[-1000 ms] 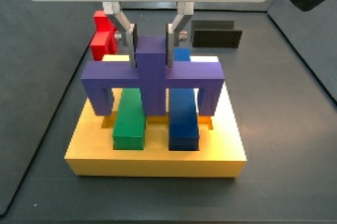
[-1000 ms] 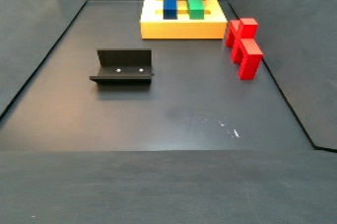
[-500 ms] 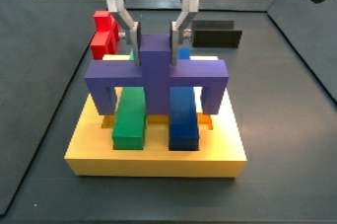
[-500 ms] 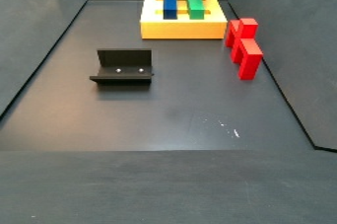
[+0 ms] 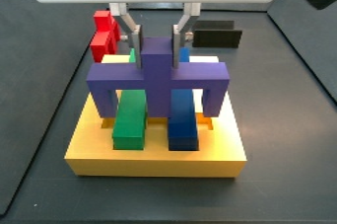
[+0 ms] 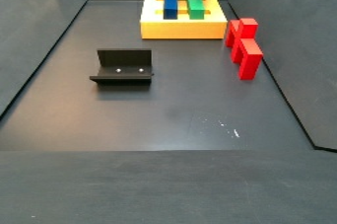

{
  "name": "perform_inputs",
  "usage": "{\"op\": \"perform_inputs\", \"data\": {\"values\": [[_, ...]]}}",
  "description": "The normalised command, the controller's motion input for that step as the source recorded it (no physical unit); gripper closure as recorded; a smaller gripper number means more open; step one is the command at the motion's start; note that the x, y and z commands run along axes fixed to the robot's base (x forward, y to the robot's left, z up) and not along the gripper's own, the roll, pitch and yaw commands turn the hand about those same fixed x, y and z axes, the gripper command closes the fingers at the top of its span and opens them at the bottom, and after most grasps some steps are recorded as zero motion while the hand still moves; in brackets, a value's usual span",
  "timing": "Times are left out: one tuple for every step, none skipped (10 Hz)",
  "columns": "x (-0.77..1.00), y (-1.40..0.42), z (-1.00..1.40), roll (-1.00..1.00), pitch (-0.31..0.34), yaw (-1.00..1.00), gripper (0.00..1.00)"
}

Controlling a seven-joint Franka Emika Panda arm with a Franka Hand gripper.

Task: Pick up the purple object. Move up. Move to above the board. Insert the purple object.
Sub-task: Insert the purple object.

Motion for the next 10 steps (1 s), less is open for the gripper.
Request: {"op": "perform_inputs", "data": {"values": [[-0.21, 0.00, 0.07, 0.09, 0.000, 0.00, 1.00], [0.00, -0.04, 0.01, 0.03, 0.000, 0.05, 1.00], [0.03, -0.05, 0.00, 0.04, 0.000, 0.12, 1.00], [0.08, -0.05, 0.00, 0.05, 0.000, 0.14, 1.00], [0.01, -0.05, -0.06, 0.06, 0.000, 0.13, 1.00], [0.01, -0.06, -0.15, 0.08, -0.001, 0.13, 1.00], [0.11, -0.06, -0.24, 0.11, 0.000, 0.12, 1.00], [0.08, -0.04, -0.25, 0.14, 0.000, 0.11, 1.00], [0.15, -0.05, -0.23, 0.12, 0.000, 0.07, 1.00], [0.28, -0.04, -0.12, 0.13, 0.014, 0.06, 1.00]]}}
